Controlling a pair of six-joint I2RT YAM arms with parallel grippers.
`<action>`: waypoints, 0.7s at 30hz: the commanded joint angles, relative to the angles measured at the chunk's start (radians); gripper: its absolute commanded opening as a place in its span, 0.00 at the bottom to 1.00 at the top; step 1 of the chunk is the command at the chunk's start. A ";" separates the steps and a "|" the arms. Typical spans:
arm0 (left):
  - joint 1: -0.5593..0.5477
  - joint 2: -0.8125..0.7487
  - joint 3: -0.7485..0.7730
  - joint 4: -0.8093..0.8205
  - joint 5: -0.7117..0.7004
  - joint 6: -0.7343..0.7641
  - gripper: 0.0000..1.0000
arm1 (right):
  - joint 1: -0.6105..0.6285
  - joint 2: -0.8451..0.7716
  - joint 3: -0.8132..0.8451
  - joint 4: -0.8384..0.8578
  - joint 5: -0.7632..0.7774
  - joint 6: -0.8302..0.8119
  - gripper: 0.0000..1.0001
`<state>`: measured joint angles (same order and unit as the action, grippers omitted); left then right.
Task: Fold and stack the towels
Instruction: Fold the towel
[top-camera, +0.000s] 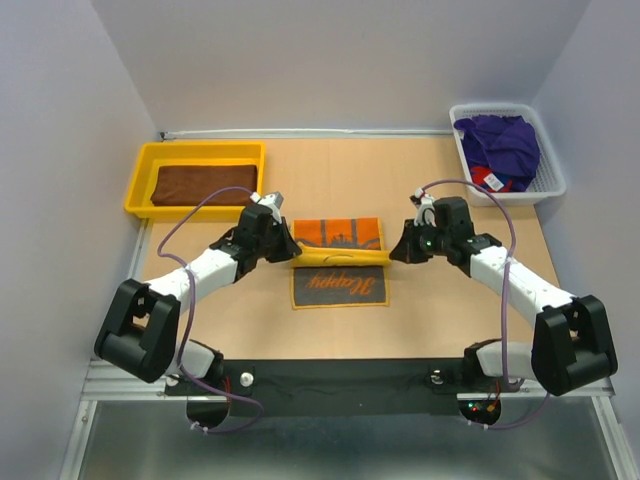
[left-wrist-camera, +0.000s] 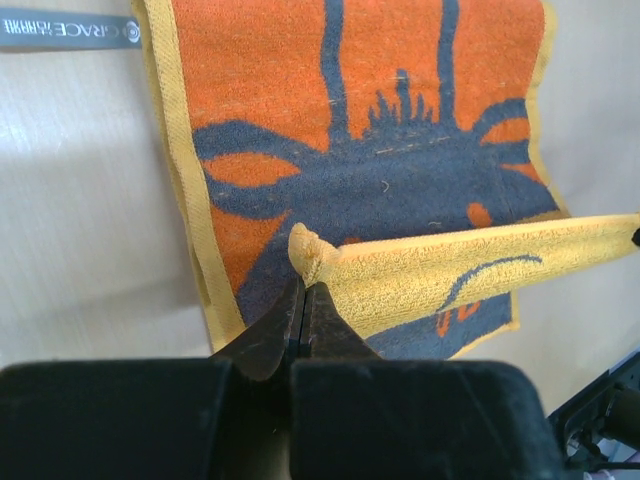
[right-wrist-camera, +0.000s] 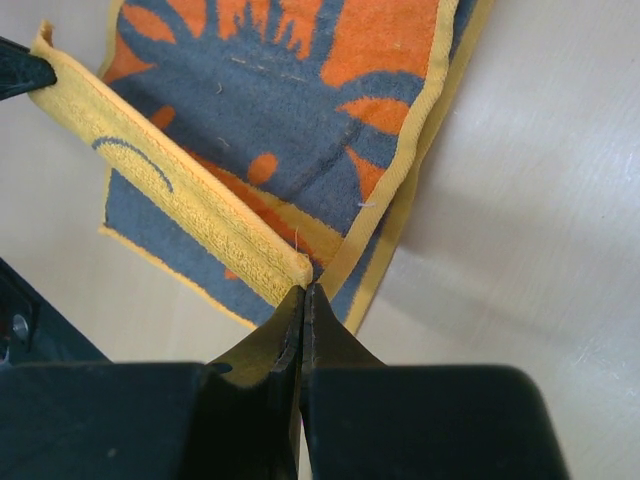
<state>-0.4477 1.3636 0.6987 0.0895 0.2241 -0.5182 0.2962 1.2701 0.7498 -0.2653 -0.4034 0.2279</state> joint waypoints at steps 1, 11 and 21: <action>0.007 -0.031 -0.021 -0.051 -0.098 0.012 0.00 | -0.006 -0.002 -0.010 -0.061 0.044 0.034 0.00; 0.000 -0.031 -0.076 -0.062 -0.138 -0.046 0.00 | -0.005 0.060 -0.058 -0.061 0.032 0.105 0.03; -0.017 -0.176 -0.120 -0.082 -0.065 -0.111 0.79 | 0.009 0.005 -0.055 -0.069 -0.048 0.102 0.70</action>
<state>-0.4526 1.3106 0.5892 0.0231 0.1463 -0.6029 0.2958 1.3491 0.6754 -0.3267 -0.4122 0.3363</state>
